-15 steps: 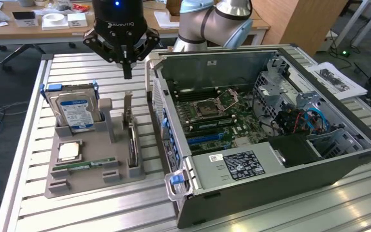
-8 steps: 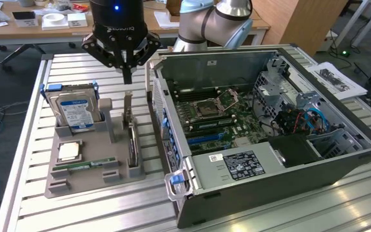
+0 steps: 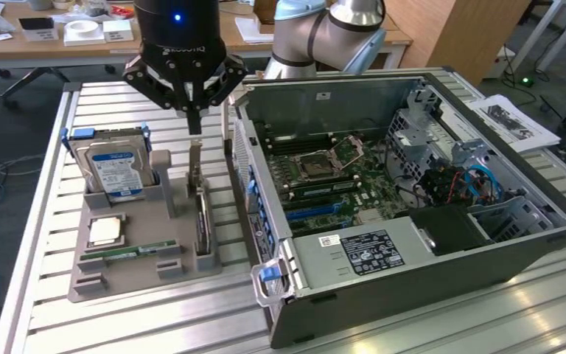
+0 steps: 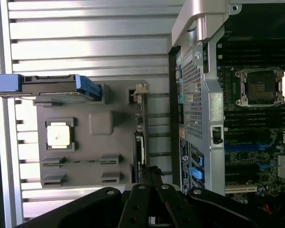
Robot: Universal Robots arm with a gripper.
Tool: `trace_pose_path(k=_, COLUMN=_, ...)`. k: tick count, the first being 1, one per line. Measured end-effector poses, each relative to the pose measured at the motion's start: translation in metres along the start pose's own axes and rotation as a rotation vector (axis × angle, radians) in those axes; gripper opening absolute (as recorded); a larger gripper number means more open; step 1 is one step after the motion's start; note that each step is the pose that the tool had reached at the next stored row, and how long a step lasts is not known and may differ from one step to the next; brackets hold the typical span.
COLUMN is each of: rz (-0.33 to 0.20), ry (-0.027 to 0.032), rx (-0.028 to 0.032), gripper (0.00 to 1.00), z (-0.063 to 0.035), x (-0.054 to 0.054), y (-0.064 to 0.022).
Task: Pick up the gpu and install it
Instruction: 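Reach for the gpu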
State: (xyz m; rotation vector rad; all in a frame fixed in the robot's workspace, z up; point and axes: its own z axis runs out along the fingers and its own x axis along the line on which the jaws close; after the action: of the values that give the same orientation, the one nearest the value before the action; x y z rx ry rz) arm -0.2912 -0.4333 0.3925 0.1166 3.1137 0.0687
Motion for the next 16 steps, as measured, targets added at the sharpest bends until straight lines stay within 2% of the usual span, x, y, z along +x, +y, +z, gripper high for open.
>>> trace_pose_path(k=3, rz=0.0, ry=-0.0001, rx=-0.0001, gripper=0.11, z=-0.0001, x=0.0003, y=-0.003)
trace_pose_path(k=8, rz=0.0, ry=0.0, rx=0.0, gripper=0.11, z=-0.0002, x=0.0006, y=-0.0031)
trace_pose_path(k=16, rz=0.0, ry=0.0, rx=-0.0001, gripper=0.11, z=-0.0003, x=0.0095, y=-0.0037)
